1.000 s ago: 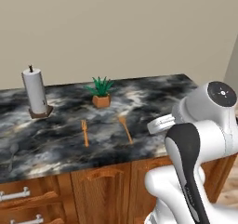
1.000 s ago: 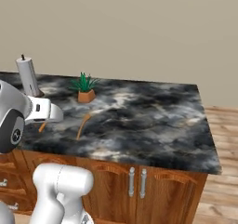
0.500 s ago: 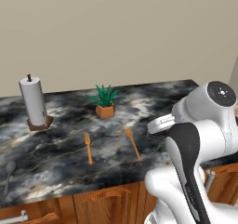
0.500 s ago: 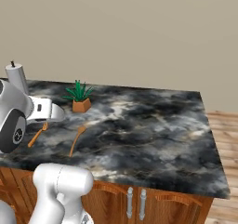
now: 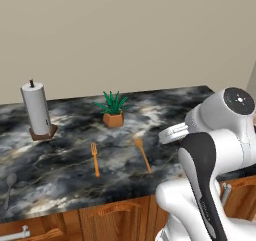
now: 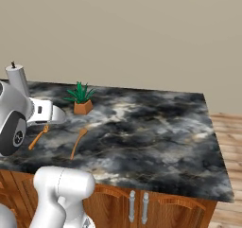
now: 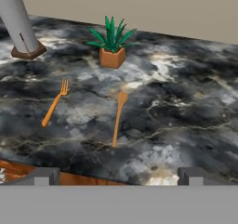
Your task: Organize the utensils by type. Pick up the wooden spoons from the counter and place them in the open cabinet. Then pick up the metallic utensils from the counter and place them in the open drawer.
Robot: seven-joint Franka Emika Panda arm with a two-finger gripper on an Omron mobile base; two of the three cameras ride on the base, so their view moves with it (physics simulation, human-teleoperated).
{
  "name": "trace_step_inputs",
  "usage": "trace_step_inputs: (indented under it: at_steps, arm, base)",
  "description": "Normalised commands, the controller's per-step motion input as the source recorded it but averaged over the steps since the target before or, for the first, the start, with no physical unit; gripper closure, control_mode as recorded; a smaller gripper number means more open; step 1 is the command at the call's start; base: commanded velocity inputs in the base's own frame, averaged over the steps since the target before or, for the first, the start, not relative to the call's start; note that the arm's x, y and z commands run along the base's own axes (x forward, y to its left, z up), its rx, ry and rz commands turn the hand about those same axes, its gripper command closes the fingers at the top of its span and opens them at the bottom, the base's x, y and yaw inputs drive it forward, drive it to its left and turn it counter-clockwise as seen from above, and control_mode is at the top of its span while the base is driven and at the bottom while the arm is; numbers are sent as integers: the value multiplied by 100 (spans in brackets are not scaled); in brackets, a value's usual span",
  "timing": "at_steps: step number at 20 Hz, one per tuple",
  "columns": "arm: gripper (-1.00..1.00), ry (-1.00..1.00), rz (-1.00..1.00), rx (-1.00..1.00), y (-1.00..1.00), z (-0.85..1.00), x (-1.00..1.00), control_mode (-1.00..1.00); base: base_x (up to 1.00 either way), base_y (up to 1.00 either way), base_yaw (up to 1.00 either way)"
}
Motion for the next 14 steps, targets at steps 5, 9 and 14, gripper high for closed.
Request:
trace_step_inputs:
  at_steps: [5, 9, 14]
  arm:
    - [-100, 0, 0, 0, 0, 0, 0, 100]
    - [-100, 3, 0, 0, 0, -2, 7, -100]
    - [-100, 3, 0, 0, 0, -14, 47, -100]
  base:
    - [0, 0, 0]
    - [6, 0, 0]
    - [0, 0, 0]
